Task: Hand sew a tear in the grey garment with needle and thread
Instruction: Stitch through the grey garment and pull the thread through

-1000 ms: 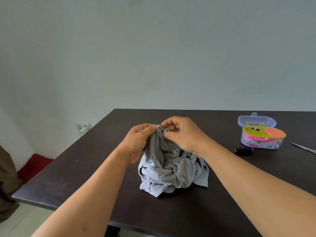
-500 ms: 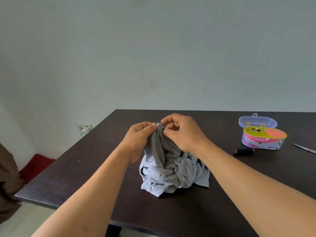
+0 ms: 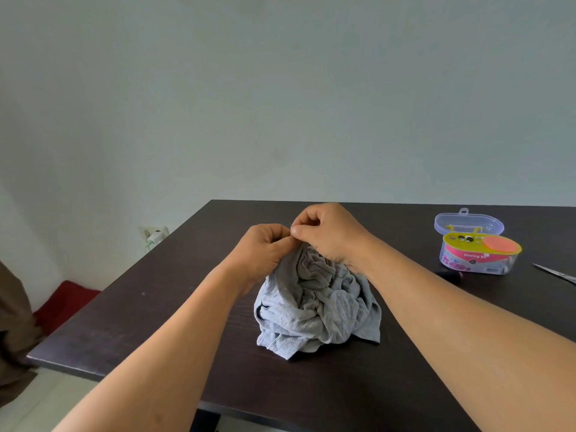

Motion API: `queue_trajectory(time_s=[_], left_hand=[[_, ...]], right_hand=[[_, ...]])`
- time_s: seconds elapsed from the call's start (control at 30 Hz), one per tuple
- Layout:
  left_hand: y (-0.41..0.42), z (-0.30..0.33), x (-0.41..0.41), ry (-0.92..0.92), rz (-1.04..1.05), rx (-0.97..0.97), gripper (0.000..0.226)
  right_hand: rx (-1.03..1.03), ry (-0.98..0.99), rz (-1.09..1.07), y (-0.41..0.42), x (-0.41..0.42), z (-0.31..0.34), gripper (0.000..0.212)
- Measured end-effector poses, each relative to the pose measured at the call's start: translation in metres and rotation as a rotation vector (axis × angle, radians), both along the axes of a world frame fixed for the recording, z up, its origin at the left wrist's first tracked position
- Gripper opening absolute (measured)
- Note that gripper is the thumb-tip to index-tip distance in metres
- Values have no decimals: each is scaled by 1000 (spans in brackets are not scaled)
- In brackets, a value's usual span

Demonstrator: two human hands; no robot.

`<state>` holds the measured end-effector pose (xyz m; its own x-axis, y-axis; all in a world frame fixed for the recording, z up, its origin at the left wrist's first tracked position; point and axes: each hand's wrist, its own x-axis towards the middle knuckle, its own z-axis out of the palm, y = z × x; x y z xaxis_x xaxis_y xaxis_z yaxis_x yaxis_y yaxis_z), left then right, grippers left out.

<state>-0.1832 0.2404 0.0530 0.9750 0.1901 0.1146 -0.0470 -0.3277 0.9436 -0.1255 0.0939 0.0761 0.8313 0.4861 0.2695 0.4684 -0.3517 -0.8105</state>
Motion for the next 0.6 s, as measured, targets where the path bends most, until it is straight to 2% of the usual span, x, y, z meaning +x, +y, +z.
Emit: queue_trajectory(time_s=[0.1, 0.2, 0.3, 0.5, 0.6], left_hand=[[1, 0, 1, -9, -11, 39, 17], [4, -3, 3, -8, 20, 95, 12], [10, -7, 2, -5, 48, 67, 13], [18, -9, -2, -34, 76, 56, 14], [23, -10, -2, -34, 101, 60, 21]], right_hand=[[-4, 10, 16, 1, -1, 3, 9], [208, 50, -3, 2, -1, 11, 11], [328, 63, -40, -3, 6, 22, 15], [727, 361, -38, -17, 13, 40, 14], [693, 305, -105, -30, 23, 42, 17]])
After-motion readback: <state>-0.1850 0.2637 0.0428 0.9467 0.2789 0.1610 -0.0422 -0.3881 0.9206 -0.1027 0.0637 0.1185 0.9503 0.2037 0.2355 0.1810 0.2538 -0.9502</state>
